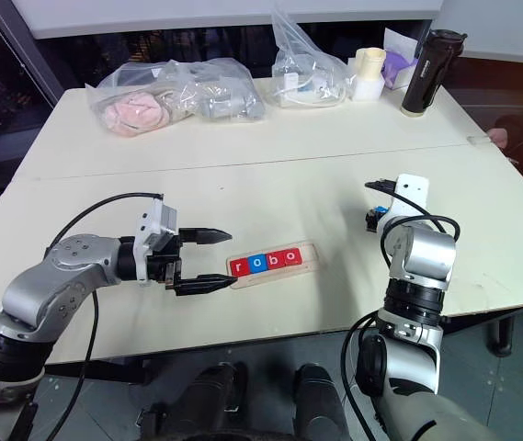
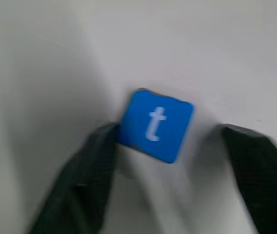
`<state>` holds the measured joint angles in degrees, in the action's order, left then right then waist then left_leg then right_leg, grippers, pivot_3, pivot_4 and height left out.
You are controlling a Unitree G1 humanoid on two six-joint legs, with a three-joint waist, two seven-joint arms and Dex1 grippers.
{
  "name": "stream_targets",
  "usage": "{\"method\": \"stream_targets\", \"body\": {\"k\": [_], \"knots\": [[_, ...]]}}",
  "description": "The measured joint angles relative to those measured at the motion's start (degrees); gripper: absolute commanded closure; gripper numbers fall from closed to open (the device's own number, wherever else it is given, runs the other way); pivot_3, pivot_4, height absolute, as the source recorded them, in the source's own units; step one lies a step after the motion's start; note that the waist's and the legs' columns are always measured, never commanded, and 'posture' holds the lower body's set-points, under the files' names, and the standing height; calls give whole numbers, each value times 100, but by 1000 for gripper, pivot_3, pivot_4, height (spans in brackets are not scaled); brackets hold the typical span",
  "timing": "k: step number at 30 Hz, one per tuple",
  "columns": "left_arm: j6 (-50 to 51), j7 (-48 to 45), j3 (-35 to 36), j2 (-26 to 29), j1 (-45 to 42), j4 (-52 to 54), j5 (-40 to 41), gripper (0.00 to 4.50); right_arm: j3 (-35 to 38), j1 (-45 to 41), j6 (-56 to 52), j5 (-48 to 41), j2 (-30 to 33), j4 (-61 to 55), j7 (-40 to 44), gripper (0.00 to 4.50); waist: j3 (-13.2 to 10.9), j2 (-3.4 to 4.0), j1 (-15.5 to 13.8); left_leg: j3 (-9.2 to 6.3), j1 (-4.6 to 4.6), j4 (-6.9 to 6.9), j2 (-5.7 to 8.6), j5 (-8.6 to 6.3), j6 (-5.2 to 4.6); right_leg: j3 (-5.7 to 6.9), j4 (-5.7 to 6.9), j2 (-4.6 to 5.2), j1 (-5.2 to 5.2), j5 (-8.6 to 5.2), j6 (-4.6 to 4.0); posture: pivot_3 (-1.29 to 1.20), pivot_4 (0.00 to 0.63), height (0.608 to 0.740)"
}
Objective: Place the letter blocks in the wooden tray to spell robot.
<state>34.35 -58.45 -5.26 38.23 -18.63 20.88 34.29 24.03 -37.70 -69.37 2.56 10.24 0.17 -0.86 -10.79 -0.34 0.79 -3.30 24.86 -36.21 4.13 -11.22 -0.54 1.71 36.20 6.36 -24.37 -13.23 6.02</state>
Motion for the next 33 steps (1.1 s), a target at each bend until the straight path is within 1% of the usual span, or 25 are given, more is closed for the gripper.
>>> {"method": "stream_targets", "body": {"k": [1,2,5,8,13,15,20,28,30,31,33], "knots": [[0,2,0,0,2,0,0,0,-61,3,1,-21,4,-1,0,3026,0,0,0,0,0,0,0,0,0,0,0,0,0,0,0,0,150,725],[0,6,0,0,4,0,0,0,-105,6,8,-29,16,-9,-3,3396,0,0,0,0,0,0,0,0,0,0,0,0,0,0,0,0,150,725],[0,15,0,-3,24,2,0,0,-249,120,-80,-64,125,-143,23,3383,0,0,-14,0,0,0,1,0,0,0,-1,1,1,0,0,0,150,725],[1,6,0,-3,31,9,2,0,-382,286,-482,-134,229,-546,131,3383,0,0,-12,-1,0,3,1,0,0,0,-1,1,0,-3,-4,0,150,725],[-13,-189,5,160,77,10,3,0,-734,905,-1808,-480,540,-2004,569,3383,0,0,-13,-3,0,10,0,-1,0,0,-1,2,-4,-9,-13,0,150,725],[-35,-295,5,202,88,3,2,0,-878,1201,-2148,-688,658,-2561,747,3383,0,0,-14,-3,0,10,0,-1,0,0,-3,5,-4,-10,-14,0,150,725],[-155,-459,4,253,89,-67,-15,0,-1190,1784,-2272,-1246,730,-3427,1047,3383,0,0,-2,-2,0,7,-2,-1,1,0,-8,13,-3,-11,-16,0,150,725],[-222,-514,2,252,87,-126,-78,0,-1450,1833,-2272,-1610,911,-3577,1064,3383,-1,-1,-21,-3,7,10,-1,-2,1,0,-16,20,-6,-12,-16,0,150,725],[-223,-514,0,250,83,-126,-87,0,-1494,1863,-2272,-1692,992,-3577,1070,2335,-1,-1,-22,-3,8,10,-1,-2,1,1,-17,20,-6,-12,-16,0,150,725],[-224,-513,0,249,83,-126,-92,0,-1505,1872,-2272,-1723,1034,-3577,1072,1923,-1,-1,-23,-3,8,10,-1,-2,1,1,-17,20,-6,-12,-16,0,150,725],[-225,-512,0,247,83,-126,-108,0,-1577,1883,-2272,-1793,1203,-3577,1096,892,-1,-1,-22,-3,8,9,-1,-2,1,1,-17,21,-6,-12,-15,0,150,725]]}}
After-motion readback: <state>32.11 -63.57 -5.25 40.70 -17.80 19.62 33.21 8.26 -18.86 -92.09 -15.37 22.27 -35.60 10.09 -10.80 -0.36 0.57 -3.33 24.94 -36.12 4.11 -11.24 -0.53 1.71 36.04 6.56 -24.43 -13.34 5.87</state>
